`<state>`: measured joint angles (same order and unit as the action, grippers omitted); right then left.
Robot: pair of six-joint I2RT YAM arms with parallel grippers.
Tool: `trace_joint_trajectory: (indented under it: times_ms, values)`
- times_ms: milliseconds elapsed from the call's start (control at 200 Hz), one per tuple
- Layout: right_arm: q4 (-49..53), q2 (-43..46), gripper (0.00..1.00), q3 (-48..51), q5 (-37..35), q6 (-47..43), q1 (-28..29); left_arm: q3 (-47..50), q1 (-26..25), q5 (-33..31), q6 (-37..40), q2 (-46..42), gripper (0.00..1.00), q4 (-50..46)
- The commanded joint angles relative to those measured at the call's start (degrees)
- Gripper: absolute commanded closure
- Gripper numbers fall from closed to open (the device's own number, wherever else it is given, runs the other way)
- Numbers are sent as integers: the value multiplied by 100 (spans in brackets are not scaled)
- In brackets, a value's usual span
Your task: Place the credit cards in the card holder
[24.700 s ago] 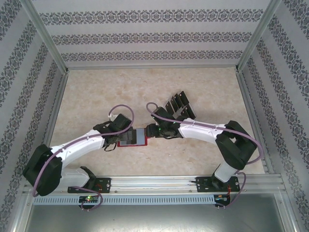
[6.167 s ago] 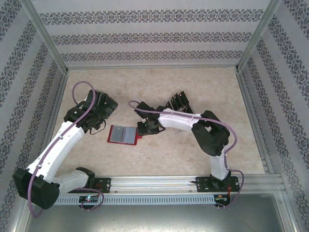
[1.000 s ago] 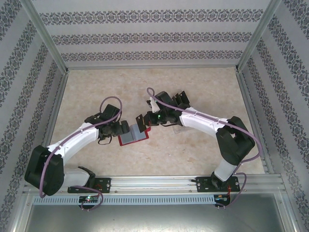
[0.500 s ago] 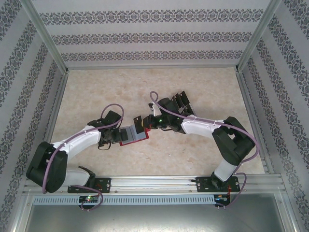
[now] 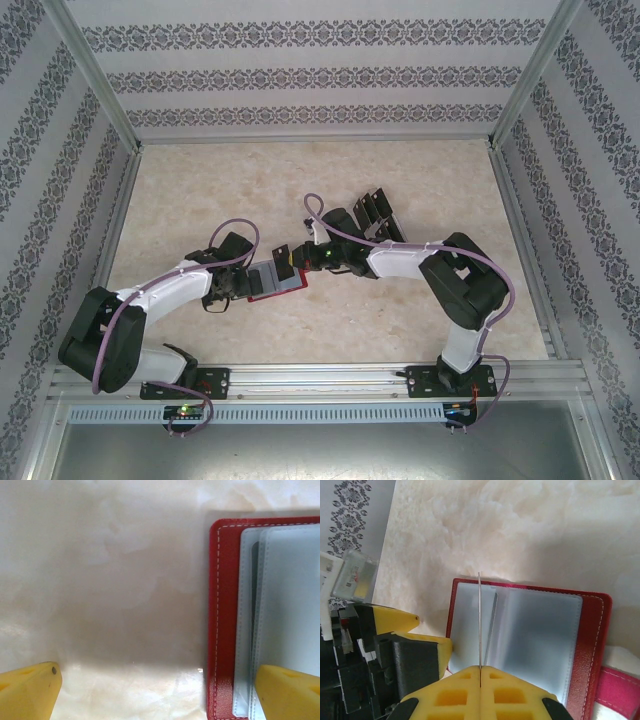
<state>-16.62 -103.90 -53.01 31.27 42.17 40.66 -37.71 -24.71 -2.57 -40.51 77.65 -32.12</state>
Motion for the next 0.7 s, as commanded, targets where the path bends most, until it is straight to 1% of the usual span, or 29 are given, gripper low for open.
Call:
trace_joint_trajectory:
  times_ms: [0,405,695]
  values:
    - [-314,-150,100,24,210,58,62,138,-52,-253,-59,-63,0,-181]
    - [-655,-444,100,45,310,214,157,230,-56,-297,-72,33,0,-178]
    - [-765,-544,100,142,253,237,65,243,-59,-323,-62,27,0,-224]
